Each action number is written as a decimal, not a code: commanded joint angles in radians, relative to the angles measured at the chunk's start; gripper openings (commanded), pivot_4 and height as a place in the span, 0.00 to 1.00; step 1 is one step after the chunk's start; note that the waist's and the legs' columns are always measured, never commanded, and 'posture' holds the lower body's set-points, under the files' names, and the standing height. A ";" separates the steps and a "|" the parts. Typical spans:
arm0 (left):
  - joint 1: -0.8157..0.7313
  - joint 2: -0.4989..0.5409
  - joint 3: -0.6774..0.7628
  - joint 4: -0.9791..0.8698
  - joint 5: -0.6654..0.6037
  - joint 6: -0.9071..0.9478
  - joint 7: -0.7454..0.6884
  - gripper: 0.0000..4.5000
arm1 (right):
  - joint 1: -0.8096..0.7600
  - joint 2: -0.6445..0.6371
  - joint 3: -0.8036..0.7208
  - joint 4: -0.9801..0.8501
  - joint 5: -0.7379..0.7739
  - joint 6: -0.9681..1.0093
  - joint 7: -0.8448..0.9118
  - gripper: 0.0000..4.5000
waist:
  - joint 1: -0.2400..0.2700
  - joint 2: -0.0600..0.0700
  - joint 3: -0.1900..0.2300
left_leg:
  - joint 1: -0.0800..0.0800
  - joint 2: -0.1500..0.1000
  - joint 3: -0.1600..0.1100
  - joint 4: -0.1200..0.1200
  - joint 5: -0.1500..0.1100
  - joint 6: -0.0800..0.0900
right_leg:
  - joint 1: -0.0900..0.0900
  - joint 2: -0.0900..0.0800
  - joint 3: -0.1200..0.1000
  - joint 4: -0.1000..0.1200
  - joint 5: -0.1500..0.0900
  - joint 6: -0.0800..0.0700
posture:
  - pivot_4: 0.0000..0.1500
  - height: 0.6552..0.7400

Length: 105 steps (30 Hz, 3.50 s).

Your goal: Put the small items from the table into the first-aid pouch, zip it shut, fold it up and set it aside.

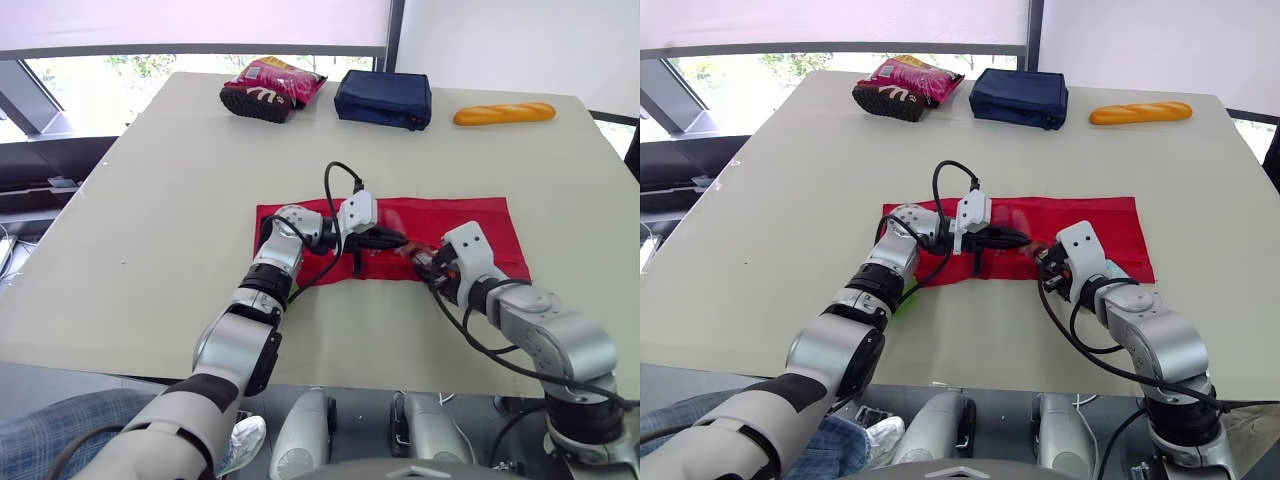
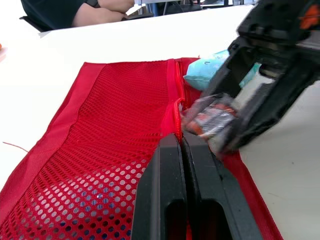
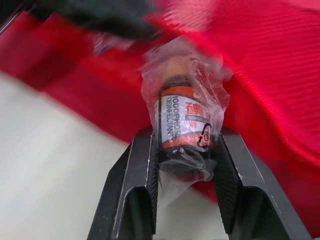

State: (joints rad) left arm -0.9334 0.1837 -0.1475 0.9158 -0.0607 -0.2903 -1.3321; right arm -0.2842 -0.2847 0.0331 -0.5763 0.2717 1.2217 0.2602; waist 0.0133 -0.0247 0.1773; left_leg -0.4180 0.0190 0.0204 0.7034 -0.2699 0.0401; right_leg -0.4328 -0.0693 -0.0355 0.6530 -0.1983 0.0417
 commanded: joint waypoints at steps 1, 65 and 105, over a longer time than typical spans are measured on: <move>0.000 -0.013 0.001 -0.036 -0.022 -0.007 -0.011 0.00 | -0.036 0.074 -0.076 -0.004 -0.021 -0.002 -0.087 0.21 | -0.001 0.000 0.000 | 0.000 0.000 0.000 0.000 0.000 0.000 | 0.000 0.000 0.000 0.000 0.000 0.000 | 1.00 0.72; -0.054 -0.010 -0.006 0.036 -0.040 -0.026 -0.053 0.00 | 0.060 0.019 -0.055 -0.103 0.075 -0.058 -0.032 0.80 | -0.024 0.002 0.001 | 0.000 0.003 0.000 -0.001 0.000 0.000 | -0.002 0.003 0.001 0.000 -0.002 0.003 | 1.00 0.72; -0.249 -0.203 0.003 0.356 0.135 -0.154 0.243 0.00 | 0.129 -0.270 0.085 -0.098 -0.030 -0.328 0.115 0.02 | -0.014 0.002 0.001 | -0.003 0.002 0.000 -0.001 0.000 0.000 | -0.002 0.002 -0.001 -0.005 -0.002 0.004 | 1.00 0.72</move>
State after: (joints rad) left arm -1.1542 -0.0068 -0.1625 1.2776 0.0774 -0.4442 -1.0884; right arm -0.1590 -0.5409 0.1183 -0.6368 0.2378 0.9131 0.3556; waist -0.0003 -0.0230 0.1787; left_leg -0.4212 0.0211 0.0200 0.7020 -0.2700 0.0403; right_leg -0.4346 -0.0671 -0.0362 0.6479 -0.2007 0.0462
